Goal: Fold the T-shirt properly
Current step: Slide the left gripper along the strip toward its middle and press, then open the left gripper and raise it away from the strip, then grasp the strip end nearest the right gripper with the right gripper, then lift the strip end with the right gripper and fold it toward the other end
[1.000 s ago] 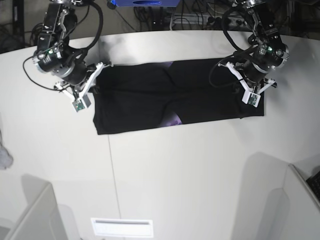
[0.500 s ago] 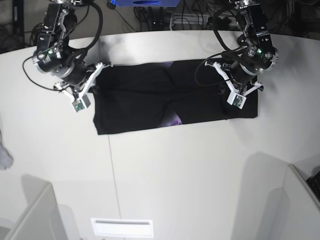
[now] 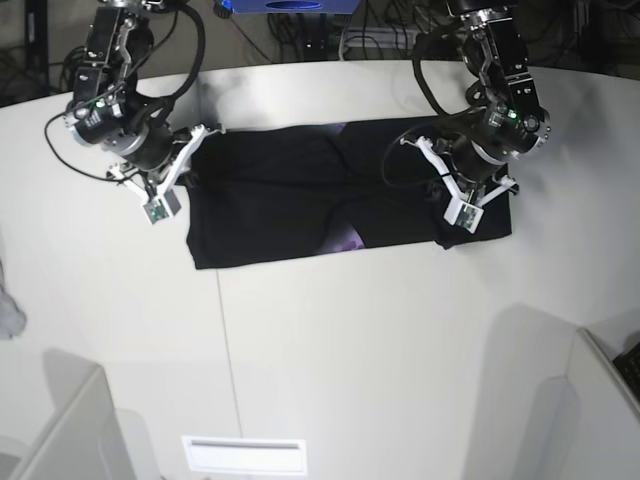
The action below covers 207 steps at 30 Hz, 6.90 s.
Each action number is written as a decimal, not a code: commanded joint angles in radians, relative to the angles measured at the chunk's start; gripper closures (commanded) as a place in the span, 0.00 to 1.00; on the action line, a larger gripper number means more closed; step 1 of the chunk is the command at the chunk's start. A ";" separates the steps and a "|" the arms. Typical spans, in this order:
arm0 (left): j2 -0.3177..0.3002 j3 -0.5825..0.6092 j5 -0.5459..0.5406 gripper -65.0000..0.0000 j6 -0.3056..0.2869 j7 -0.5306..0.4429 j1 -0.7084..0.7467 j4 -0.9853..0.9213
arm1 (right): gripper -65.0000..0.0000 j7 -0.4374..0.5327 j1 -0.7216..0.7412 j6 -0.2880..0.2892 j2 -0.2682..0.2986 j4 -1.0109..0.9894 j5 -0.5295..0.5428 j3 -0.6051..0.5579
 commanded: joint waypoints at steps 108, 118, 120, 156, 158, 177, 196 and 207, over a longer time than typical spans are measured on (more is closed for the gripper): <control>-0.152 -0.692 -0.007 1.00 -0.043 -0.363 0.180 -0.210 | 0.32 -0.166 0.340 -0.011 0.022 -0.612 0.352 0.230; -0.123 -0.600 0.000 1.00 -0.043 -0.360 0.126 -0.211 | 0.33 -0.140 0.299 -0.011 0.018 -0.613 0.353 0.124; -0.117 -0.599 0.000 1.00 -0.043 -0.360 0.114 -0.217 | 0.33 -0.134 0.299 -0.011 0.018 -0.613 0.353 0.121; -0.084 -0.318 -0.001 1.00 -0.043 -0.268 0.031 -0.243 | 1.00 -0.008 0.320 -0.263 0.057 -0.423 0.349 -0.117; -0.083 -0.295 -0.004 1.00 -0.043 -0.268 0.031 -0.239 | 1.00 0.004 0.314 -0.301 0.057 -0.391 0.349 -0.163; -0.087 -0.276 -0.003 1.00 -0.043 -0.268 0.041 -0.234 | 1.00 0.066 0.312 -0.504 0.051 -0.202 0.349 -0.516; -0.127 -0.352 0.000 1.00 -0.043 -0.268 0.042 -0.243 | 1.00 0.231 0.334 -0.603 0.048 -0.202 0.352 -0.764; -0.123 -0.209 0.000 1.00 -0.039 -0.268 0.041 -0.240 | 1.00 0.231 0.337 -0.603 -0.008 -0.202 0.350 -0.769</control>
